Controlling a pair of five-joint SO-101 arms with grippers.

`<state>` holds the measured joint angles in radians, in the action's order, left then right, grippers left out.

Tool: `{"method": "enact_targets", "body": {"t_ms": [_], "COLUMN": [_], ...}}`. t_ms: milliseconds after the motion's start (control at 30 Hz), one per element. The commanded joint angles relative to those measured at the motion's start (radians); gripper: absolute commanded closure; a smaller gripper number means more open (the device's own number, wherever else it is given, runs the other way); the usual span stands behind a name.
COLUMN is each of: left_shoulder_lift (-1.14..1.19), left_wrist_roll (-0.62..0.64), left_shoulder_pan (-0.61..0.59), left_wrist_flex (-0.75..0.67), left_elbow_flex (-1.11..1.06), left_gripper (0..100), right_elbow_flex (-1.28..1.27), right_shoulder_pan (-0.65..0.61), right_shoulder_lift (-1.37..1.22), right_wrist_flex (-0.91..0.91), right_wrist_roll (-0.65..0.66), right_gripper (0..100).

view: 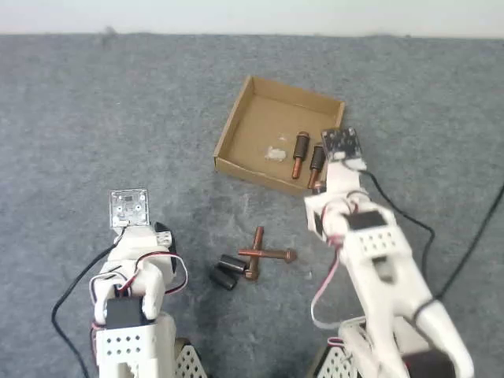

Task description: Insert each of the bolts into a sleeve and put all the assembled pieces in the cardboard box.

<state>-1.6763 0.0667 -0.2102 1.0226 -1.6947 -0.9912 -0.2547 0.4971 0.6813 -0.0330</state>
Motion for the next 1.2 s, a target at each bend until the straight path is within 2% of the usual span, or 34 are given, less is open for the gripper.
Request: {"method": "enact_targets", "body": {"t_ms": [0, 100, 233, 433, 800, 967, 1167], "left_shoulder_lift": [-0.017, -0.017, -0.017, -0.017, -0.017, -0.017, -0.017], "left_wrist_roll": [-0.009, -0.011, -0.011, -0.011, -0.011, -0.011, -0.011], "left_shoulder_pan": [-0.005, -0.005, -0.005, -0.005, -0.005, -0.005, -0.005], "left_wrist_flex": [0.003, 0.003, 0.003, 0.003, 0.002, 0.002, 0.002], "left_elbow_flex": [0.031, 0.031, 0.031, 0.031, 0.031, 0.031, 0.031], "left_gripper": [97, 97, 97, 97, 97, 97, 97], "right_elbow_flex": [0.209, 0.371, 0.582, 0.852, 1.379, 1.623, 1.775], "right_shoulder_pan": [0.022, 0.03, 0.025, 0.025, 0.012, 0.01, -0.035], "right_shoulder_lift": [-0.099, -0.186, -0.292, -0.446, -0.852, -1.044, -1.196], "right_wrist_flex": [0.093, 0.222, 0.38, 0.49, 0.593, 0.601, 0.601], "right_wrist_roll": [-0.015, -0.075, -0.084, -0.087, -0.091, -0.157, -0.167], "right_gripper": [99.3, 99.3, 99.3, 99.3, 99.3, 99.3, 99.3]}}
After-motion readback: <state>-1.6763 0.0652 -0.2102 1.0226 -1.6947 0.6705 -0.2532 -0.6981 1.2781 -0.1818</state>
